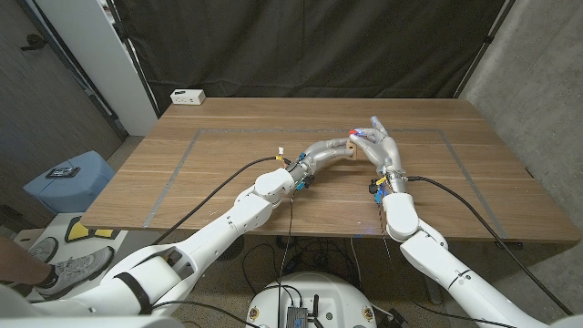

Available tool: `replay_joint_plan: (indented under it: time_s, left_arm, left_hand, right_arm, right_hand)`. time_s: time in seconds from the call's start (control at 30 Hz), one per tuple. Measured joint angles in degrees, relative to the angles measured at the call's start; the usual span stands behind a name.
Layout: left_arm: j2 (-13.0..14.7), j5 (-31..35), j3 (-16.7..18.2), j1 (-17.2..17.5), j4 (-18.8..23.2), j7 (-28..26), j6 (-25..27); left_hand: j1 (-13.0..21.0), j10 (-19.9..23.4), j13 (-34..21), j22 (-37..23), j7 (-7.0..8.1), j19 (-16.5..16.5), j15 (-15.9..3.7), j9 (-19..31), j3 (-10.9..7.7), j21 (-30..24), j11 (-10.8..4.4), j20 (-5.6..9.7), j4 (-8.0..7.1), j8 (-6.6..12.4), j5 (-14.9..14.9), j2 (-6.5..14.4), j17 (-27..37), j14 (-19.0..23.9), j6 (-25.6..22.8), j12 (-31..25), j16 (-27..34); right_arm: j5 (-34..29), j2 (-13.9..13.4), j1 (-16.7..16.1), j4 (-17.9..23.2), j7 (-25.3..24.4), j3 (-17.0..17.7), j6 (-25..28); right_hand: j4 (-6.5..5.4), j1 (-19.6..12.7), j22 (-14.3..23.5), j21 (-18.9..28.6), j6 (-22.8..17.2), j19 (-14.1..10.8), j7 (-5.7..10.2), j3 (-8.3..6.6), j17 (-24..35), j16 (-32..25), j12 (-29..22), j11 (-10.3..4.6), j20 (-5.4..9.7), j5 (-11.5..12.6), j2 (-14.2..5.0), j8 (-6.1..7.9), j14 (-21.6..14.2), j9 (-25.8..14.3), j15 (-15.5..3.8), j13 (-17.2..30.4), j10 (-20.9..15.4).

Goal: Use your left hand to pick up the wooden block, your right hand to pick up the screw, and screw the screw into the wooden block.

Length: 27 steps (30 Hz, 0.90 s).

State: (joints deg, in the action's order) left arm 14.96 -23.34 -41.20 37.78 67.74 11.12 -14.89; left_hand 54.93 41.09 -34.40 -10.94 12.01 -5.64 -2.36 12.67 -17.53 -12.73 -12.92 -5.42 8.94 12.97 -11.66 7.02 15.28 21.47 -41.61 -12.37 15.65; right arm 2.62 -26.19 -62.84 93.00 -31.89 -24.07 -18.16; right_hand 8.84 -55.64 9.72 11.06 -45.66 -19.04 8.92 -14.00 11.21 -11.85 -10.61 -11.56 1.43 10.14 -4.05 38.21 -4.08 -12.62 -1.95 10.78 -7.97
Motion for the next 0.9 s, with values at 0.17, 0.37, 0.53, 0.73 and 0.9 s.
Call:
replay_joint_plan:
  time_s: [0.17, 0.37, 0.53, 0.73, 0.9]
  left_arm:
    - [0.1, 0.0, 0.0, 0.1, 0.2, 0.0, 0.0]
    - [0.1, 0.0, 0.0, 0.2, 0.4, -0.1, 0.0]
    - [0.2, 0.1, 0.0, 0.3, 0.5, -0.2, 0.0]
    - [0.2, 0.1, -0.1, 0.3, 0.7, -0.3, 0.0]
    - [0.3, 0.1, -0.1, 0.4, 0.8, -0.4, 0.1]
  left_hand:
    - [0.0, 0.0, 0.0, 0.0, 0.00, 0.0, 0.00, 0.0, 0.04, 0.0, 0.00, 0.00, 0.04, 0.15, 0.0, 0.0, 0.0, 0.0, 0.0, 0.0, 0.0]
    - [0.0, 0.0, 0.0, 0.0, -0.01, 0.0, 0.00, 0.0, -0.02, 0.0, 0.00, 0.00, -0.02, 0.20, 0.0, 0.0, 0.0, 0.0, 0.0, 0.0, 0.0]
    - [0.0, 0.0, 0.0, 0.0, -0.01, 0.0, 0.00, 0.0, -0.19, 0.0, 0.00, 0.00, -0.04, 0.20, 0.0, 0.0, 0.0, 0.0, 0.0, -0.2, 0.0]
    - [0.0, 0.0, 0.1, 0.0, -0.01, 0.0, 0.00, 0.0, -0.19, 0.0, 0.00, 0.00, -0.05, 0.20, 0.0, 0.0, 0.0, 0.0, 0.1, -0.2, 0.0]
    - [0.0, 0.0, 0.0, 0.0, -0.01, 0.0, 0.00, 0.0, -0.19, 0.0, 0.00, 0.00, -0.05, 0.20, 0.0, 0.0, 0.0, 0.0, 0.1, -0.2, 0.0]
  right_arm:
    - [0.0, 0.0, -0.1, 0.1, 0.0, 0.0, 0.0]
    - [0.1, -0.1, -0.3, 0.2, 0.1, 0.0, 0.0]
    - [0.3, -0.1, -0.3, 0.2, 0.1, 0.0, -0.1]
    - [0.3, -0.1, -0.5, 0.2, 0.2, 0.1, -0.3]
    - [0.4, -0.1, -0.5, 0.2, 0.3, 0.1, -0.5]
  right_hand:
    - [0.00, 0.1, 0.0, 0.0, 0.0, 0.0, 0.00, 0.00, 0.0, 0.0, 0.0, 0.00, -0.02, 0.0, 0.15, 0.24, 0.0, 0.0, 0.00, 0.0, 0.0]
    - [0.01, 0.1, 0.0, 0.0, 0.0, -0.3, 0.01, 0.01, 0.0, 0.0, 0.0, 0.00, -0.31, 0.0, 0.15, 0.25, 0.0, 0.1, 0.00, 0.0, 0.0]
    - [0.08, 0.1, 0.0, 0.0, 0.0, -0.3, 0.01, 0.08, 0.0, 0.0, 0.0, 0.00, -0.31, 0.0, 0.15, 0.24, 0.0, 0.3, 0.00, 0.0, 0.0]
    - [0.09, 0.1, 0.0, 0.0, 0.0, -0.3, 0.01, 0.08, 0.0, 0.0, 0.0, 0.00, -0.31, 0.0, 0.15, 0.24, 0.0, 0.3, 0.00, 0.0, 0.0]
    - [0.09, 0.1, 0.0, 0.0, 0.0, -0.3, -0.01, 0.09, 0.0, 0.0, 0.0, 0.00, -0.31, 0.0, 0.15, 0.16, 0.0, 0.3, 0.00, 0.0, 0.0]
